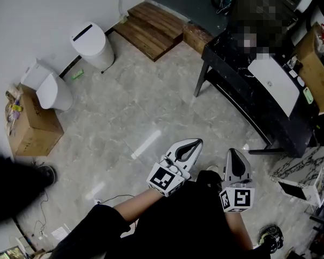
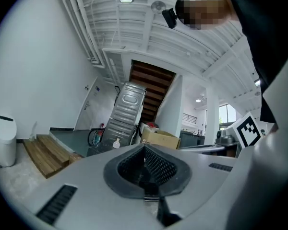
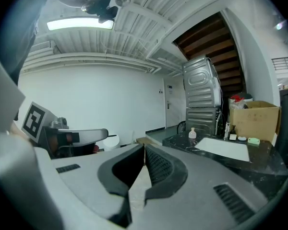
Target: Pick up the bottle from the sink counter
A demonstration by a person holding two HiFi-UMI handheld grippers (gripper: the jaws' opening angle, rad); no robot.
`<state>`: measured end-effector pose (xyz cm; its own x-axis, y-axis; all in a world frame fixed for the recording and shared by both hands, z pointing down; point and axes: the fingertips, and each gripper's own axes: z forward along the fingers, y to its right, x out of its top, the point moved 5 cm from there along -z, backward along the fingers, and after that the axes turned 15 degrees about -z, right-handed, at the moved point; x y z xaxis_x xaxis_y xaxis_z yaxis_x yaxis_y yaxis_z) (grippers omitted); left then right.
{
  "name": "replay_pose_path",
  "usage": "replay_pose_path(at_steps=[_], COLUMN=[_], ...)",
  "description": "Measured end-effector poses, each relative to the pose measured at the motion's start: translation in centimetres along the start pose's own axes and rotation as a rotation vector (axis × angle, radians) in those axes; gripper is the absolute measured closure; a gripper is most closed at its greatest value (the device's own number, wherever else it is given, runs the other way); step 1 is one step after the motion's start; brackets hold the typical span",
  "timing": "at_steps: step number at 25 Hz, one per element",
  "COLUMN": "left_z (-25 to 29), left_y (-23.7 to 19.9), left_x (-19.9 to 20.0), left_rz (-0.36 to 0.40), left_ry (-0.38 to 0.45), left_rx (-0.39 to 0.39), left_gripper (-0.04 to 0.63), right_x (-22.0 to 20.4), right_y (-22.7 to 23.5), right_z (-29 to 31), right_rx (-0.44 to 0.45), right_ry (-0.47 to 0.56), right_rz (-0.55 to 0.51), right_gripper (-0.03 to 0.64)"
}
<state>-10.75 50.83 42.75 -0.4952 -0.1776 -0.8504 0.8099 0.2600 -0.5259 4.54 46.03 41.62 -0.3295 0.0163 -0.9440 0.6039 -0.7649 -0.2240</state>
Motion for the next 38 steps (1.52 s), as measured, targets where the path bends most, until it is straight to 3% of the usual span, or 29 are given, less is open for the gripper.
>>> replay_pose_path(at_steps=[3, 8, 11, 14, 19, 24, 29, 38], left_z=[2.2, 7.3, 11.2, 15.9, 26.4, 35.9, 41.9, 43.0], left_y=[-0.1, 3.1, 4.7, 5.7, 8.8, 11.4, 12.7, 14.0], left_x=[-0.7, -1.9, -2.6, -4.1, -4.0, -4.6, -4.2, -5.0], left_rz=[0.006, 0.030, 0.053, 0.044, 0.043, 0.095, 0.114, 0.145], left_ry=[-0.035, -0.064, -0.072, -0.132, -0.121, -0.160, -0.140, -0.136], left_rx=[-0.011, -0.160, -0.191, -0.220, -0.224, -0.227, -0.166, -0.053], left_gripper=[0.583, 0.583, 0.583, 0.583, 0.581, 0.583, 0.583, 0.583], right_x=[-1.0, -3.6, -5.2, -6.5, -6.2, -7.7, -9.1, -10.8], right_y=[1.8, 7.0, 10.6, 15.5, 26.6, 35.3, 40.9, 44.1], right_z=[-0.9, -2.5, -2.5, -2.1, -1.4, -0.4, 0.6, 3.1], right_rx=[-0.049, -0.141, -0.192, -0.241, -0.355, -0.344, -0.294, -0.180], right_ry=[-0.016, -0.021, -0.014, -0.011, 0.046, 0.050, 0.064, 0.098], right_rz=[-0.040, -0.021, 0.002, 0.041, 0.097, 0.124, 0.143, 0.187], right_gripper=[0.577, 0.577, 0.577, 0.577, 0.577, 0.577, 0.577, 0.577])
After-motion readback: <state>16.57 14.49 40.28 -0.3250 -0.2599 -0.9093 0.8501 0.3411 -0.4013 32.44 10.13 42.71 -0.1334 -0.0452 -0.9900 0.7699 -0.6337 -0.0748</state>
